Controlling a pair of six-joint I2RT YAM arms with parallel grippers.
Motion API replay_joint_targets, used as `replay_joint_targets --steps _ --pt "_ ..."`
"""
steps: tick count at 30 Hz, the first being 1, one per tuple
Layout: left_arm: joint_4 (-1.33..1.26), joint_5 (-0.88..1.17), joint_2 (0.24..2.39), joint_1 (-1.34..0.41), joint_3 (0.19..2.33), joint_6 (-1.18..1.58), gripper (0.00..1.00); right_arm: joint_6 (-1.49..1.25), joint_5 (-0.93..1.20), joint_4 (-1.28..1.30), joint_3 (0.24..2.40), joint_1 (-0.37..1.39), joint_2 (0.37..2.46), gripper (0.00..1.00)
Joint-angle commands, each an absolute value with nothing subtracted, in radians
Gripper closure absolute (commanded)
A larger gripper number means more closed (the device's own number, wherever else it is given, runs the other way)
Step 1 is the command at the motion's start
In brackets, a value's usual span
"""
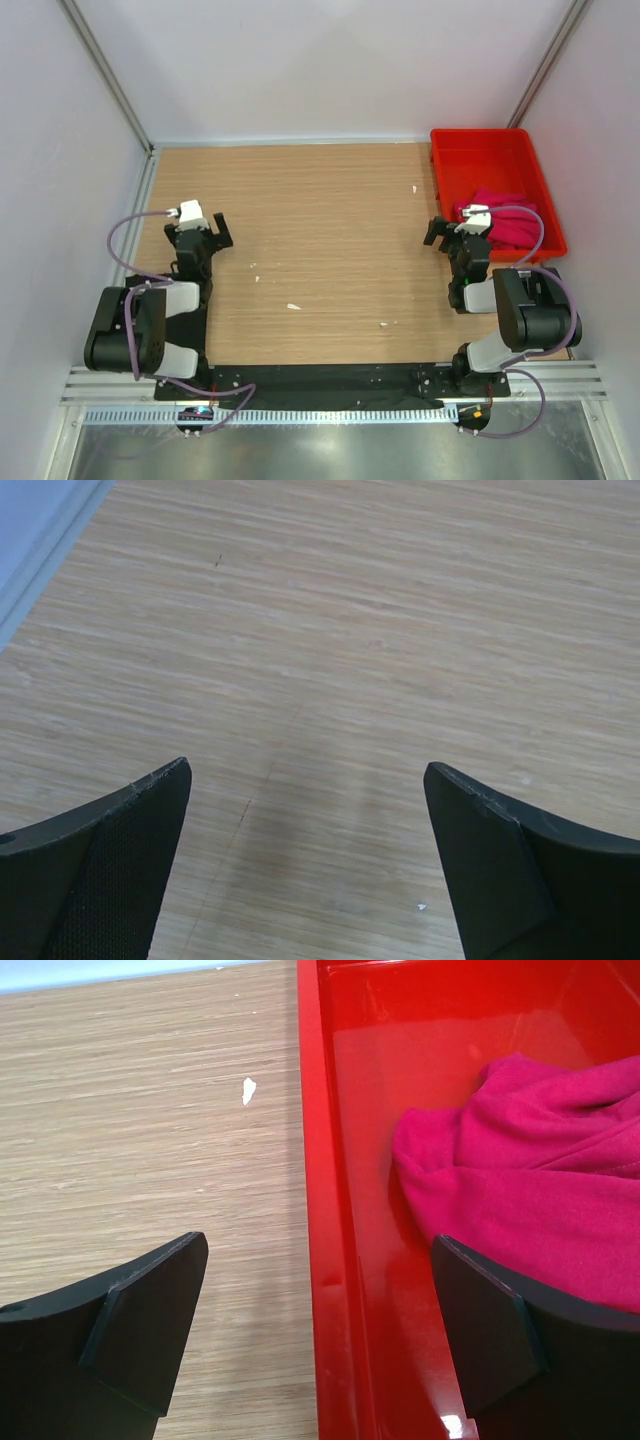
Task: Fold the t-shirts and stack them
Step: Move the tshirt to the center of the board
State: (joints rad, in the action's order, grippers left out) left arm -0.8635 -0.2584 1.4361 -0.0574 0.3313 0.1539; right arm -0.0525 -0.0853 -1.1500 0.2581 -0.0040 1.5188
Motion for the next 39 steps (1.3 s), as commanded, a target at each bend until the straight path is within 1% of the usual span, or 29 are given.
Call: replay_joint_targets --steps 1,3,6,7,8,9,10,11,12,13,16,17,18,19,20,21,23,26,27,30,31,32,34,35,36,37,38,39 --pt "-0.663 -0.261 1.348 -0.051 0.454 0.13 0.0 -0.044 -0.118 -1.163 0.242 -0.006 1.531 0.0" --pt "-0.629 -0.273 1.306 -0.051 0.471 0.143 0.0 -0.06 -0.139 -1.151 0.25 -0.006 1.528 0.0" --pt "-0.63 -0.275 1.266 -0.052 0.486 0.184 0.0 -0.071 -0.243 -1.022 0.3 0.029 1.459 0.0" --pt "-0.617 -0.291 1.267 -0.051 0.497 0.21 0.0 -0.081 -0.367 -0.814 0.336 0.047 1.424 0.0" --pt "-0.597 -0.323 1.275 -0.052 0.538 0.234 0.0 -0.159 -0.443 -0.692 0.433 0.057 1.363 0.0" --pt "-0.559 -0.357 1.305 -0.052 0.567 0.27 0.0 -0.234 -0.503 -0.573 0.49 0.057 1.347 0.0" --pt "-0.451 -0.409 1.321 -0.052 0.606 0.305 0.0 -0.271 -0.602 -0.458 0.547 0.055 1.335 0.0" --pt "-0.384 -0.485 1.342 -0.052 0.668 0.381 0.0 -0.287 -0.632 -0.298 0.64 0.055 1.33 0.0" --pt "-0.329 -0.514 1.359 -0.051 0.692 0.412 0.0 -0.302 -0.652 -0.238 0.681 0.057 1.331 0.0" --pt "-0.305 -0.515 1.373 -0.051 0.699 0.428 0.01 -0.305 -0.676 -0.153 0.719 0.055 1.336 0.0" --pt "-0.398 -0.433 1.371 -0.052 0.657 0.448 0.0 -0.34 -0.756 -0.01 0.892 0.014 1.387 0.0" --pt "-0.402 -0.423 1.379 -0.051 0.655 0.462 0.0 -0.366 -0.774 0.137 0.944 -0.021 1.414 0.0" --pt "-0.399 -0.405 1.388 -0.052 0.669 0.477 0.0 -0.395 -0.77 0.191 1.038 -0.053 1.442 0.05" --pt "-0.384 -0.399 1.396 -0.051 0.679 0.485 0.0 -0.46 -0.766 0.297 1.083 -0.105 1.501 0.09" --pt "-0.368 -0.405 1.416 -0.052 0.708 0.504 0.0 -0.483 -0.773 0.34 1.154 -0.13 1.531 0.12" --pt "-0.347 -0.422 1.422 -0.051 0.724 0.521 0.0 -0.5 -0.766 0.366 1.178 -0.15 1.557 0.16" --pt "-0.322 -0.422 1.445 -0.051 0.759 0.56 0.0 -0.521 -0.724 0.403 1.227 -0.192 1.637 0.15" --pt "-0.301 -0.373 1.465 -0.051 0.816 0.592 0.0 -0.557 -0.672 0.445 1.275 -0.216 1.73 0.08" --pt "-0.278 -0.355 1.476 -0.046 0.837 0.606 0.0 -0.557 -0.657 0.445 1.281 -0.219 1.749 0.01" --pt "-0.125 -0.292 1.52 -0.04 0.951 0.611 0.0 -0.557 -0.609 0.425 1.299 -0.221 1.816 0.0" --pt "-0.03 -0.287 1.534 -0.037 0.984 0.611 0.0 -0.56 -0.588 0.425 1.304 -0.222 1.836 0.0" --pt "0.022 -0.264 1.549 -0.034 1.043 0.618 0.0 -0.584 -0.581 0.431 1.315 -0.225 1.865 0.03" --pt "0.093 -0.215 1.581 -0.022 1.081 0.612 0.0 -0.598 -0.563 0.431 1.316 -0.23 1.89 0.09" --pt "0.106 -0.175 1.583 -0.017 1.098 0.612 0.0 -0.601 -0.546 0.428 1.318 -0.232 1.902 0.19" --pt "0.112 -0.157 1.585 -0.011 1.101 0.609 0.0 -0.595 -0.546 0.428 1.321 -0.233 1.905 0.24" --pt "0.115 -0.134 1.58 -0.006 1.103 0.604 0.01 -0.586 -0.545 0.422 1.322 -0.232 1.905 0.32" --pt "0.123 -0.085 1.58 -0.005 1.114 0.58 0.09 -0.574 -0.543 0.419 1.333 -0.233 1.899 0.55" --pt "0.136 -0.069 1.58 -0.003 1.123 0.566 0.13 -0.565 -0.548 0.417 1.342 -0.232 1.881 0.67"
